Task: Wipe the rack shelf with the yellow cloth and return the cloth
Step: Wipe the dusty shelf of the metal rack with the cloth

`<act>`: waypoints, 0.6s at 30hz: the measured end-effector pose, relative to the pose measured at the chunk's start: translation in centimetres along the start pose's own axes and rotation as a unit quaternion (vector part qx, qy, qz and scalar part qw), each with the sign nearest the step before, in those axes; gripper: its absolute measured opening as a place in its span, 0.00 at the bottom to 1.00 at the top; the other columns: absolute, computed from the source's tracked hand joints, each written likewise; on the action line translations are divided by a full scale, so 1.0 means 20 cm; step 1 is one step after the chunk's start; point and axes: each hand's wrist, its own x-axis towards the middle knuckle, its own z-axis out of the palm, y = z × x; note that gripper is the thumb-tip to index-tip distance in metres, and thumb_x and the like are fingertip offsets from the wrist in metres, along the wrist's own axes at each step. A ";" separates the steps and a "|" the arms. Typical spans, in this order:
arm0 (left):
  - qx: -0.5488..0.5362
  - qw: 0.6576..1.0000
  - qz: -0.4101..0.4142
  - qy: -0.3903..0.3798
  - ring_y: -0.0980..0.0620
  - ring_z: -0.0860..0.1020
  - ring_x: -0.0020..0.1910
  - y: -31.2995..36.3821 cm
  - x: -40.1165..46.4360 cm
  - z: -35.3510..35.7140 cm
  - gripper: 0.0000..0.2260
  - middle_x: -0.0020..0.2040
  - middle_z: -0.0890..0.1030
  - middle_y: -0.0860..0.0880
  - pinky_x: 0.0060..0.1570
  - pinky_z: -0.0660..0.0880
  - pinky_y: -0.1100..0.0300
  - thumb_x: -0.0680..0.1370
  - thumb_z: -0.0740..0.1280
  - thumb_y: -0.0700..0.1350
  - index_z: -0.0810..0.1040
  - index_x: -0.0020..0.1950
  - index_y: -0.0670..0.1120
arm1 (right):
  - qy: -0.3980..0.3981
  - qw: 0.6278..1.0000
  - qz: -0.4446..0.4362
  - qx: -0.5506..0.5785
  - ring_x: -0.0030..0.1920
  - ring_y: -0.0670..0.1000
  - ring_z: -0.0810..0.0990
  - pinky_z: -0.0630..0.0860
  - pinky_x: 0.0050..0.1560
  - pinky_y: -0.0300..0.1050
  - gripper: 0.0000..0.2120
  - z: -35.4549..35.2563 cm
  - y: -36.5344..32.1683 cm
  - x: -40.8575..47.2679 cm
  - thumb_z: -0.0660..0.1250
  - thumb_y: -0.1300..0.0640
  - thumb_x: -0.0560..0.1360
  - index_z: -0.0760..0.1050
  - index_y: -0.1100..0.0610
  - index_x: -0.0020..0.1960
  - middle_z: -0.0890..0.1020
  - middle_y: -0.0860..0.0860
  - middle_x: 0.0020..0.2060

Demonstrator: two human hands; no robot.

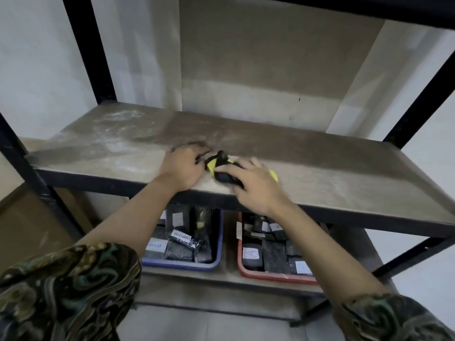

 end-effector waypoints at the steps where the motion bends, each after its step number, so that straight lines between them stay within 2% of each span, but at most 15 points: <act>1: -0.001 1.000 -0.001 -0.001 0.49 0.65 0.72 0.00 0.00 0.00 0.19 0.72 0.68 0.52 0.71 0.60 0.44 0.78 0.58 0.45 0.71 0.68 0.54 | -0.002 0.999 -0.028 0.034 0.58 0.54 0.68 0.65 0.57 0.48 0.21 -0.03 0.01 -0.02 0.63 0.57 0.75 0.69 0.44 0.66 0.73 0.49 0.66; 3: -0.006 1.000 0.002 0.002 0.48 0.65 0.71 0.00 0.00 0.00 0.19 0.72 0.69 0.52 0.71 0.61 0.44 0.77 0.58 0.44 0.71 0.68 0.54 | 0.003 0.996 -0.027 0.084 0.57 0.54 0.69 0.64 0.56 0.43 0.23 -0.09 0.11 -0.02 0.63 0.62 0.74 0.71 0.46 0.66 0.73 0.51 0.66; 5: -0.009 1.000 0.009 0.009 0.48 0.66 0.71 -0.01 -0.01 0.01 0.19 0.72 0.69 0.52 0.70 0.62 0.44 0.76 0.57 0.44 0.72 0.67 0.54 | 0.047 0.991 0.073 0.099 0.60 0.58 0.72 0.66 0.64 0.47 0.23 -0.16 0.31 -0.01 0.61 0.65 0.74 0.71 0.49 0.67 0.74 0.55 0.66; 7: -0.008 1.000 0.011 0.015 0.49 0.65 0.71 -0.02 -0.01 0.01 0.20 0.72 0.68 0.52 0.70 0.62 0.44 0.76 0.57 0.45 0.71 0.67 0.54 | 0.062 0.974 0.216 0.031 0.65 0.59 0.71 0.66 0.67 0.51 0.20 -0.21 0.53 0.02 0.58 0.59 0.78 0.67 0.50 0.70 0.71 0.56 0.69; 9: 0.003 1.000 0.010 0.018 0.49 0.66 0.71 -0.01 0.00 0.02 0.19 0.72 0.68 0.53 0.70 0.61 0.44 0.76 0.58 0.47 0.71 0.68 0.54 | 0.023 0.955 0.291 -0.054 0.66 0.61 0.69 0.62 0.68 0.51 0.19 -0.20 0.63 0.06 0.54 0.53 0.80 0.66 0.51 0.70 0.69 0.57 0.70; 11: 0.012 1.000 0.011 0.022 0.51 0.65 0.71 -0.01 0.00 0.03 0.20 0.72 0.69 0.53 0.69 0.60 0.45 0.76 0.58 0.47 0.70 0.68 0.55 | 0.009 0.958 0.281 -0.047 0.64 0.61 0.70 0.61 0.66 0.50 0.18 -0.15 0.54 0.14 0.52 0.52 0.81 0.68 0.51 0.69 0.71 0.59 0.68; 15: 0.009 0.999 0.018 0.025 0.53 0.63 0.72 -0.02 0.00 0.04 0.20 0.72 0.69 0.53 0.69 0.59 0.44 0.76 0.58 0.45 0.71 0.67 0.55 | -0.001 0.989 0.147 -0.004 0.61 0.61 0.74 0.69 0.62 0.52 0.18 -0.01 0.14 0.23 0.55 0.50 0.79 0.69 0.48 0.68 0.74 0.58 0.65; 18: 0.022 0.999 0.010 0.032 0.51 0.65 0.71 -0.02 0.00 0.04 0.19 0.71 0.71 0.51 0.70 0.59 0.44 0.76 0.57 0.44 0.72 0.66 0.51 | -0.019 0.998 0.058 -0.019 0.63 0.59 0.69 0.62 0.64 0.48 0.19 0.03 -0.01 0.19 0.60 0.52 0.77 0.68 0.46 0.68 0.70 0.55 0.69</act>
